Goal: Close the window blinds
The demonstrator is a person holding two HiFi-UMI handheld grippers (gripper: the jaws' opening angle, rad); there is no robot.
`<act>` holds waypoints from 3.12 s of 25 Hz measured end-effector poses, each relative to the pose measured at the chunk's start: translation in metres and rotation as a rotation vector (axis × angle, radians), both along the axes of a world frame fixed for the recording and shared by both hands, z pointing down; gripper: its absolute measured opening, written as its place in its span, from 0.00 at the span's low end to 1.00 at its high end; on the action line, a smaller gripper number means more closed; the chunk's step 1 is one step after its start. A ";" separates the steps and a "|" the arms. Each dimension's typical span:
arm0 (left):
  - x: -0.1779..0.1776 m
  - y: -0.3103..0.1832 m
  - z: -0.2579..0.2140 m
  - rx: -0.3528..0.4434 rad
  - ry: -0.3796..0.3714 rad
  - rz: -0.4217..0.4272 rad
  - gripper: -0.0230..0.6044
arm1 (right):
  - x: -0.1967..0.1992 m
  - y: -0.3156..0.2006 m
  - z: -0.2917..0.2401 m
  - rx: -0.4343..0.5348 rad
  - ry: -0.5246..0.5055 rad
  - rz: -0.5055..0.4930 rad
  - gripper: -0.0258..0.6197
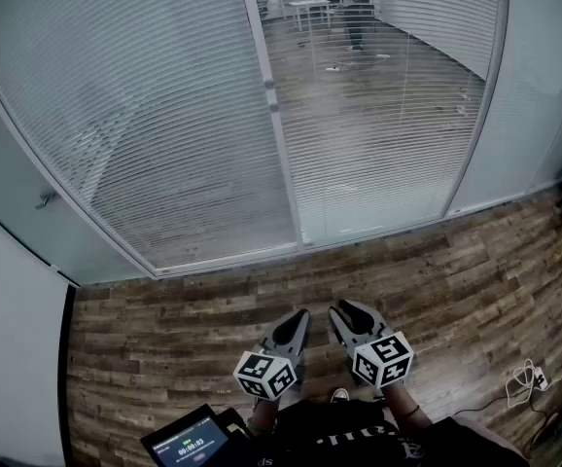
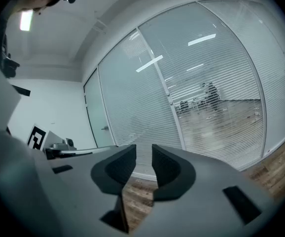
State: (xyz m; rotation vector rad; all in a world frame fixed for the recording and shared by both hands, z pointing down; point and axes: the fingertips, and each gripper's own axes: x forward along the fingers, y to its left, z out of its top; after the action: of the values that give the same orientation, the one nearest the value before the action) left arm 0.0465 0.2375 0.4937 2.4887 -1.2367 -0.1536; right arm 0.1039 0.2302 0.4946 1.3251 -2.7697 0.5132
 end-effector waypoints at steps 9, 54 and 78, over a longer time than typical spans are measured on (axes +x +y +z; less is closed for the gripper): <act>0.018 -0.023 0.006 -0.019 -0.015 -0.002 0.05 | 0.015 -0.030 0.012 -0.031 -0.048 -0.010 0.21; -0.150 -0.426 0.011 -0.038 0.009 0.123 0.05 | -0.114 -0.465 -0.032 0.127 0.184 0.189 0.21; -0.132 -0.607 -0.008 -0.018 -0.017 -0.061 0.05 | -0.155 -0.709 -0.082 0.612 0.926 0.101 0.27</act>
State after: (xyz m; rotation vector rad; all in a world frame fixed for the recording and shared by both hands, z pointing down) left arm -0.0859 -0.3698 0.4859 2.4433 -1.3154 -0.1369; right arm -0.0513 -0.4785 0.4122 1.2936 -2.0905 -0.8212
